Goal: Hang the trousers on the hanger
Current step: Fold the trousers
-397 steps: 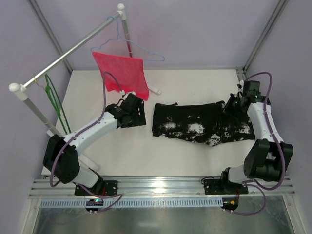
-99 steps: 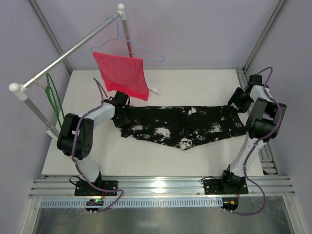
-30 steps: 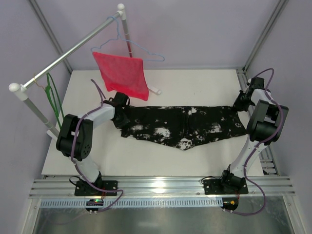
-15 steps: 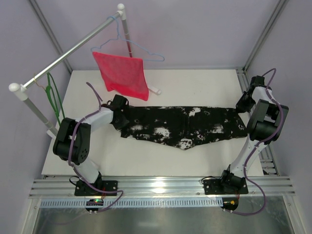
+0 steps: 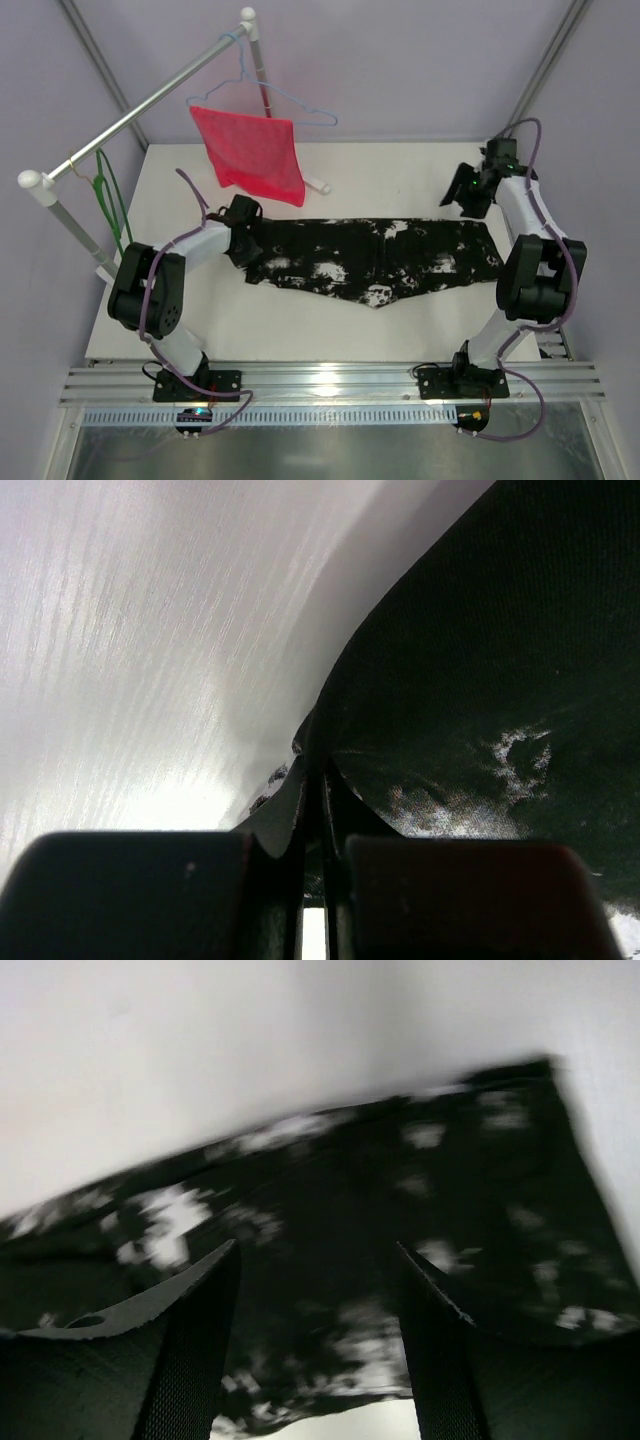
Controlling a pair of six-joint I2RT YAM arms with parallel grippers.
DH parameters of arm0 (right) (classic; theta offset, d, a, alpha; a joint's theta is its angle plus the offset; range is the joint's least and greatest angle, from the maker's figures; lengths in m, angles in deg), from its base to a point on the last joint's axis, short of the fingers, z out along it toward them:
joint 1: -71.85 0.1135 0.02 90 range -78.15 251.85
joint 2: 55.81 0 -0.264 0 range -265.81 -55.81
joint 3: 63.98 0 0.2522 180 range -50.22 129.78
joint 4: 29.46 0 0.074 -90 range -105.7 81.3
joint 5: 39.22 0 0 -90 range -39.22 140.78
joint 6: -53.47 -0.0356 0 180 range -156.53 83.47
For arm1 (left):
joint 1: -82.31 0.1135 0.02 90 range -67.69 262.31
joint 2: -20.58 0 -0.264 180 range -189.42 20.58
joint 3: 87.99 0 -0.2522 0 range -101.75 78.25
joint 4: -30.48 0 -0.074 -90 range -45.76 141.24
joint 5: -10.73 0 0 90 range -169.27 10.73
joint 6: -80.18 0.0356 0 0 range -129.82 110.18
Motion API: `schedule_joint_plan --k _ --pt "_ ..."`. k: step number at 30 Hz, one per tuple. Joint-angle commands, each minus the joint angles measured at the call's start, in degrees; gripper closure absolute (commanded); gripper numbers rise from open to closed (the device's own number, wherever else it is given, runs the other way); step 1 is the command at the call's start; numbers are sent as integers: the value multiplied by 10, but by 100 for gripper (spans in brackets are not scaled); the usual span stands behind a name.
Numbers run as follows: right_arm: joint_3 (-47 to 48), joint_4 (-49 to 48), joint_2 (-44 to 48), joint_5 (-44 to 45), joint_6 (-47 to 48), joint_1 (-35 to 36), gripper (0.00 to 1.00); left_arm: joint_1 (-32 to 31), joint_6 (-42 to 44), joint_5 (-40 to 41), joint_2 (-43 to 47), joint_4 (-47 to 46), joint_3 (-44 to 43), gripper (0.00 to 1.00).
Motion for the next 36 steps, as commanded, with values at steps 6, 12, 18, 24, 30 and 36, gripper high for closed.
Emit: schedule_joint_plan --k 6,12,18,24,30,36 --pt "-95 -151 79 -189 -23 211 35 11 16 26 13 41 25 100" --pt "-162 -207 61 -213 -22 244 35 11 19 25 19 32 41 99" --pt "-210 -242 39 -199 -20 262 34 11 14 12 15 26 39 99" --pt "-232 -253 36 -190 -19 263 34 11 13 15 16 27 41 100" --pt "-231 -244 36 -167 -14 267 34 11 13 14 18 27 44 99" --pt "-233 -244 30 -157 -13 275 34 10 12 17 20 26 44 99"
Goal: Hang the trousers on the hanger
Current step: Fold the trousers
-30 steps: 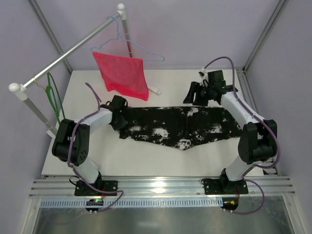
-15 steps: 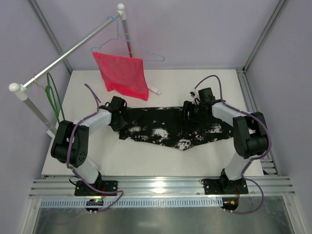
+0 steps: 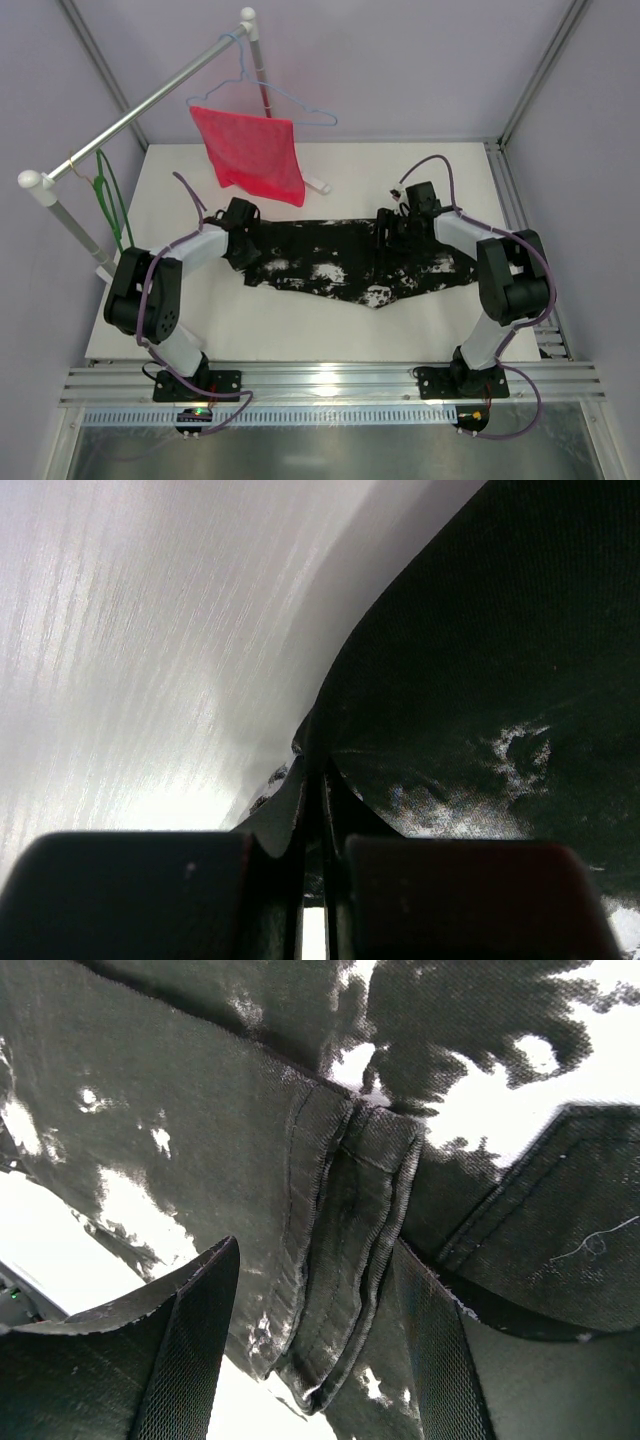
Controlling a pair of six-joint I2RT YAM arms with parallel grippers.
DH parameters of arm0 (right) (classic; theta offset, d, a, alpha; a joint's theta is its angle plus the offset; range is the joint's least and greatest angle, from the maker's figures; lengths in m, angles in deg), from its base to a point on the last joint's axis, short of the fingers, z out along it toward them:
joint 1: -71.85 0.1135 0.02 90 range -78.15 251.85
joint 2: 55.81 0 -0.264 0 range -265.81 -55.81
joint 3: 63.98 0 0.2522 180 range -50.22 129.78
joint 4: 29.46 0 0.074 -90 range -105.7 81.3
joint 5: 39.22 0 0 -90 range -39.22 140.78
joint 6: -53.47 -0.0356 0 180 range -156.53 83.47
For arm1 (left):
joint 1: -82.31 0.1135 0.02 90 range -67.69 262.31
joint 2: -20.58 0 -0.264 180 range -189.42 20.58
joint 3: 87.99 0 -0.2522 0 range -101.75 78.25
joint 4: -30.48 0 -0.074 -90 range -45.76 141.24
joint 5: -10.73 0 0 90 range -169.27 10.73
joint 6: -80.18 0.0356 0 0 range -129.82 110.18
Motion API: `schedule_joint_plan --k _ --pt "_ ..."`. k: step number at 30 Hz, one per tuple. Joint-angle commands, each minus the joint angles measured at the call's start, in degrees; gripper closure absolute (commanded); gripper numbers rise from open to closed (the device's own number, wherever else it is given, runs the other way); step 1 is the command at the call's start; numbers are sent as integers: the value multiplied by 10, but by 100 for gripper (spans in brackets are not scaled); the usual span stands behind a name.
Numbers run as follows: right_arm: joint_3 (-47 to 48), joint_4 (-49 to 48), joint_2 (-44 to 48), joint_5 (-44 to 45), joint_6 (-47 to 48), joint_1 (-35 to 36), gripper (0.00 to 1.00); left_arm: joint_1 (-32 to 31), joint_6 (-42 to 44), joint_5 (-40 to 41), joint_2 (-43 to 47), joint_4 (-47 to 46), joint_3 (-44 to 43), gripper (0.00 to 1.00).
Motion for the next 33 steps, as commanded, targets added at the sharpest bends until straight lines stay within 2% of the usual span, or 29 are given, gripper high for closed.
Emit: schedule_joint_plan --k 1,7,15,27,31,33 --pt "0 -18 -1 23 4 13 34 7 10 21 0 35 20 100" --pt "-4 -21 -11 30 2 20 34 7 8 21 2 36 22 99" --pt "-13 -62 -7 -32 -22 28 34 6 7 22 1 34 25 99" --pt "-6 -85 -10 -36 -42 48 36 6 5 21 -2 32 24 99" --pt "4 -83 -31 -23 -45 52 46 6 5 22 1 33 24 100" --pt "8 -83 -34 -19 -47 57 59 6 4 25 4 35 24 99"
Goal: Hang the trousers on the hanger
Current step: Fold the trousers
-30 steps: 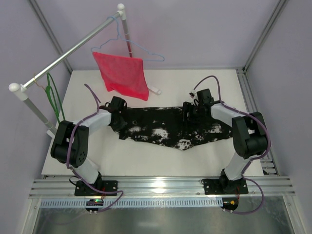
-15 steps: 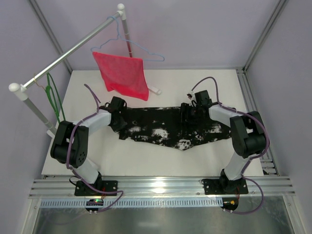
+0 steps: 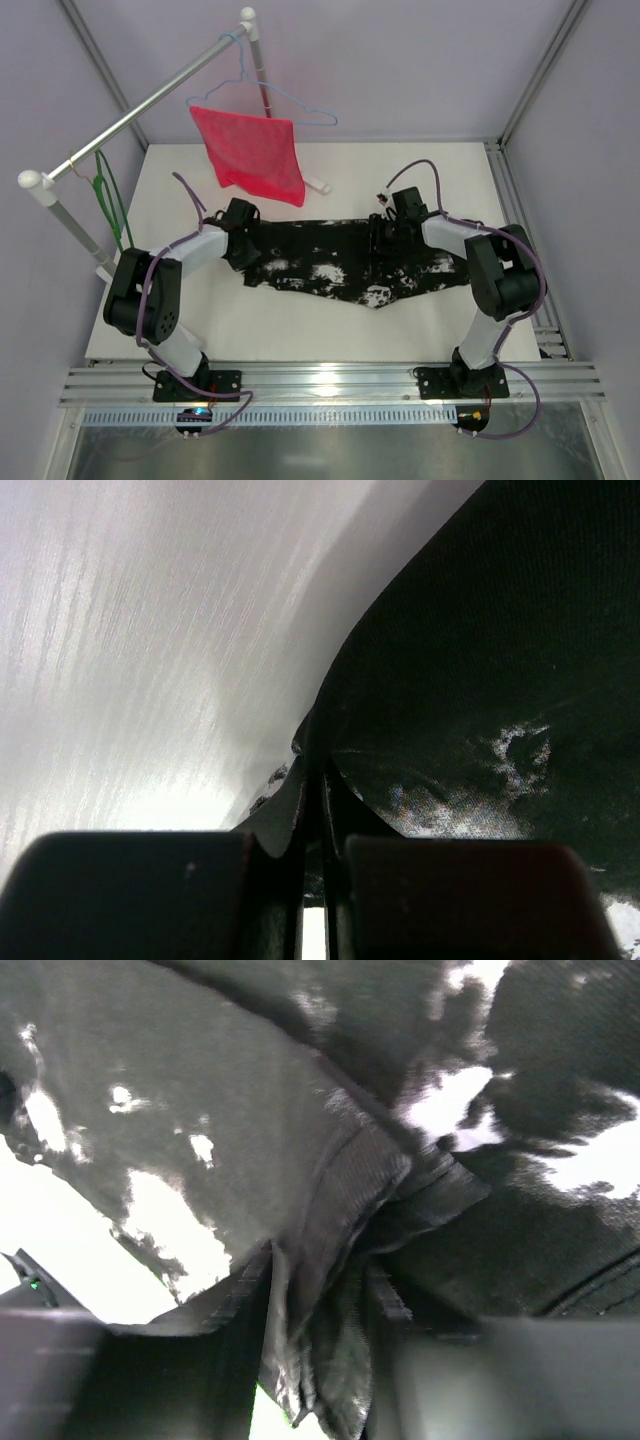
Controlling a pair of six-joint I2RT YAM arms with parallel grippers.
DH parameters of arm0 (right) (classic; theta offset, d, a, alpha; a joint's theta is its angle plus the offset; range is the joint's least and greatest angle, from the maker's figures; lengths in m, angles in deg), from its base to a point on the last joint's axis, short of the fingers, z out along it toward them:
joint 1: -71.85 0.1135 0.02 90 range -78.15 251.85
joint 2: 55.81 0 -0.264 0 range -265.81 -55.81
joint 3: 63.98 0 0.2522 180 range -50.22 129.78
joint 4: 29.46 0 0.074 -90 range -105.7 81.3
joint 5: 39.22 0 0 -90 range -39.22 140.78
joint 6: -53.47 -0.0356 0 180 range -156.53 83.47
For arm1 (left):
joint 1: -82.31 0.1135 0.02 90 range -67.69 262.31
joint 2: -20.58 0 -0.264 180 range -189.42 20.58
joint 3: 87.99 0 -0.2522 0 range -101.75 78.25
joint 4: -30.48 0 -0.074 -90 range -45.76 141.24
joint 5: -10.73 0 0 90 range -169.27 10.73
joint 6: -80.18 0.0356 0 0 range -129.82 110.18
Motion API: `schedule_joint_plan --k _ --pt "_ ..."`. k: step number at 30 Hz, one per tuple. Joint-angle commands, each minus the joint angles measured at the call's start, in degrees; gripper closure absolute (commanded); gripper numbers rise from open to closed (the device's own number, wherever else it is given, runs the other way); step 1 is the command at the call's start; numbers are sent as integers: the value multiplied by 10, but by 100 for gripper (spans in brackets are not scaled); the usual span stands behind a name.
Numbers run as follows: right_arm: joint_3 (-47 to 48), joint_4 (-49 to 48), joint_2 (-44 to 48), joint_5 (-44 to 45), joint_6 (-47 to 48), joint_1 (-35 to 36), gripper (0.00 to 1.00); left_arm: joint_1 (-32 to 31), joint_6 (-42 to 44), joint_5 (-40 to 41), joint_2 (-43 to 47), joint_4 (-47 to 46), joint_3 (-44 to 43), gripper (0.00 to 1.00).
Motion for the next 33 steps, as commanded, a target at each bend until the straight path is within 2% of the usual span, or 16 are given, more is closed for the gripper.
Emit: schedule_joint_plan --k 1,2,3,6,7,8,11,14,20,27,29,33 --pt "27 -18 -9 0 -10 14 67 6 4 26 1 38 21 99" --pt "35 -12 -9 6 -12 22 78 6 4 26 5 40 21 99" --pt "45 1 -9 11 -14 26 95 6 2 19 6 41 20 99" --pt "105 118 2 42 -13 46 96 4 10 -1 21 48 6 97" --pt "135 147 9 55 -13 45 96 2 16 -1 33 53 -1 91" --pt "149 177 26 69 -11 44 96 -1 19 0 43 59 -8 71" --pt "195 275 63 91 -2 29 96 -8 42 2 86 80 -39 40" --pt "233 348 85 105 8 11 96 -11 72 -24 115 80 -61 31" --pt "266 433 140 105 30 -77 96 -27 104 -66 108 80 -84 30" --pt "267 515 172 123 85 -220 96 -59 107 -139 98 6 -58 26" --pt "258 514 174 124 102 -260 96 -80 108 -148 89 -4 -60 25" --pt "262 511 164 137 115 -290 96 -97 108 -163 65 -31 -66 23"
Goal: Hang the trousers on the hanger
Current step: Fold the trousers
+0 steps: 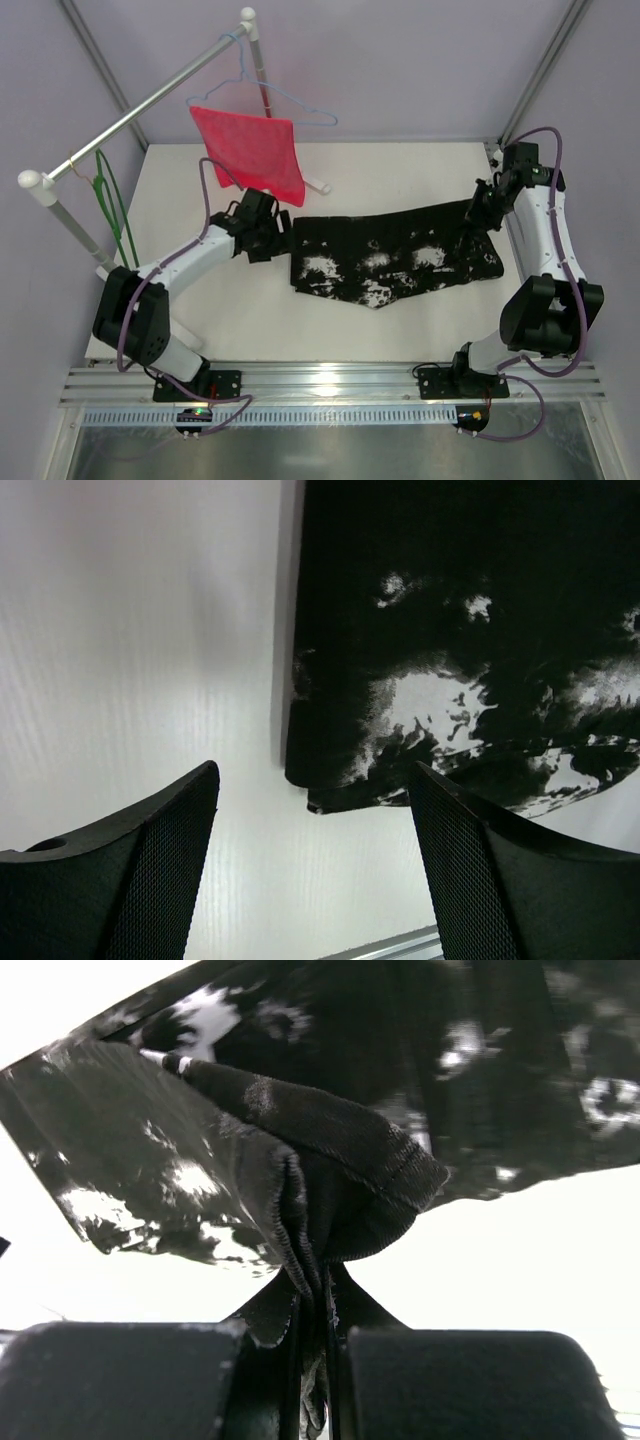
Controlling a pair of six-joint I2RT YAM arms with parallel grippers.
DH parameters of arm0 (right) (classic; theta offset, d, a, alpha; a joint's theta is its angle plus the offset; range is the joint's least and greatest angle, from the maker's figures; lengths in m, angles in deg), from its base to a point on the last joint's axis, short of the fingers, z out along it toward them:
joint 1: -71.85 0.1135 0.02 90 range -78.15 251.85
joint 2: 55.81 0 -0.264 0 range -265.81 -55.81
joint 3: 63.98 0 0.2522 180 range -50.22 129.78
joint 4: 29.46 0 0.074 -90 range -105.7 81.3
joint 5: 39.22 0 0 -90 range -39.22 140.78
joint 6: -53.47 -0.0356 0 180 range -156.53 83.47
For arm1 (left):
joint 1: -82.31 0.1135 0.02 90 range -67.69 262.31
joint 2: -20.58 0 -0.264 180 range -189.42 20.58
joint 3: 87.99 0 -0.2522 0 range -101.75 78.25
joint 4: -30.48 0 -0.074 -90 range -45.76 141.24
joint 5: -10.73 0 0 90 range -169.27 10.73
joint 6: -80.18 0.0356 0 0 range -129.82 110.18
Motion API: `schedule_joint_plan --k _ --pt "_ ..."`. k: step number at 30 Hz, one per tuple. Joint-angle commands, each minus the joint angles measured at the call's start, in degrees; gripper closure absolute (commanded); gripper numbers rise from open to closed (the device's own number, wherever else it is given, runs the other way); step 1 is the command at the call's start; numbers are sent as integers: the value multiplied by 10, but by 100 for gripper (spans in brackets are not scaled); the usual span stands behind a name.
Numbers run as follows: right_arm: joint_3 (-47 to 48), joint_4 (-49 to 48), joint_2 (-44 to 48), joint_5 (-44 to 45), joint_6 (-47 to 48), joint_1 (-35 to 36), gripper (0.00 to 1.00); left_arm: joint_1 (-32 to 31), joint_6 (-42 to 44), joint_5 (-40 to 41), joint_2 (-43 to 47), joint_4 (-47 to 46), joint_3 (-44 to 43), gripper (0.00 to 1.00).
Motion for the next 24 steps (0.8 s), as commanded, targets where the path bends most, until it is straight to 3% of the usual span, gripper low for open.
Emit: schedule_joint_plan --k 1,20,23,24 --pt "15 14 13 21 28 -16 96 -10 4 -46 -23 -63 -4 23" --pt "1 -39 -12 44 27 -58 96 -15 -27 -117 -154 -149 -4 27" --pt "1 -39 -13 53 25 -60 96 -15 -41 -148 -171 -175 -7 38" --pt "2 -40 -15 56 23 -60 96 -15 -45 -161 -177 -174 -11 61"
